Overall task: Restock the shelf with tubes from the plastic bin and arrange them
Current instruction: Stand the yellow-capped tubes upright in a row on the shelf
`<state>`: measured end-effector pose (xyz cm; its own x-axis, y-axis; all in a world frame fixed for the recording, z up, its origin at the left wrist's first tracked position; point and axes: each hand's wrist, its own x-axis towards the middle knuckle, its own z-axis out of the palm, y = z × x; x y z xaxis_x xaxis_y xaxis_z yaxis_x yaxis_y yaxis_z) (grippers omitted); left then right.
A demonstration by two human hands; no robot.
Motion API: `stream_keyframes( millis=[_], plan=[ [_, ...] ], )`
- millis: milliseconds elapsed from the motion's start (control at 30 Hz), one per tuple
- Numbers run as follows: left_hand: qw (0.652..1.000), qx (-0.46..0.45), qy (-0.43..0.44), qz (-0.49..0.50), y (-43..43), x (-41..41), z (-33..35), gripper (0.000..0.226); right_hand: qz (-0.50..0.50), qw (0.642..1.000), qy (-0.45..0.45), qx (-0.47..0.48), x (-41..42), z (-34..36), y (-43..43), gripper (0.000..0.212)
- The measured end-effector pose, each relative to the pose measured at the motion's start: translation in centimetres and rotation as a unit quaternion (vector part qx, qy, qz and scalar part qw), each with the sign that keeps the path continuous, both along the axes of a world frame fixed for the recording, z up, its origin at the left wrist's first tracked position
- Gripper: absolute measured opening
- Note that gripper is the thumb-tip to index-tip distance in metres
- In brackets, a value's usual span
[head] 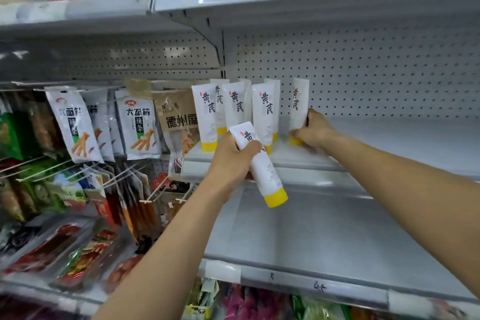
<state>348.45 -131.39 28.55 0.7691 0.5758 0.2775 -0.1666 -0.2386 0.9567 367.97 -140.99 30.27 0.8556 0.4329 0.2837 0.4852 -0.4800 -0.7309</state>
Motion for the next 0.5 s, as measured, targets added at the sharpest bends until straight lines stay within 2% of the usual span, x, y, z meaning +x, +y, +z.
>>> stream_keyframes(
  millis=[200,367,433,500],
  plan=[
    [1.000,-0.005,-0.005,-0.002,-0.1,0.1,0.1,0.011,0.004,1.000,0.016,-0.020,0.1,0.1,-0.1,0.054],
    [1.000,0.016,0.003,0.003,0.3,-0.5,0.1,0.011,0.010,0.997,0.070,-0.001,-1.4,0.4,-1.7,0.073],
    [1.000,0.026,0.007,0.003,0.4,-0.8,0.2,0.012,-0.004,0.999,0.025,0.028,-2.5,0.6,-2.3,0.068],
    [1.000,0.029,0.011,0.001,0.3,-1.1,0.5,0.012,0.002,0.997,-0.031,0.065,-4.5,1.1,-3.1,0.051]
  ],
)
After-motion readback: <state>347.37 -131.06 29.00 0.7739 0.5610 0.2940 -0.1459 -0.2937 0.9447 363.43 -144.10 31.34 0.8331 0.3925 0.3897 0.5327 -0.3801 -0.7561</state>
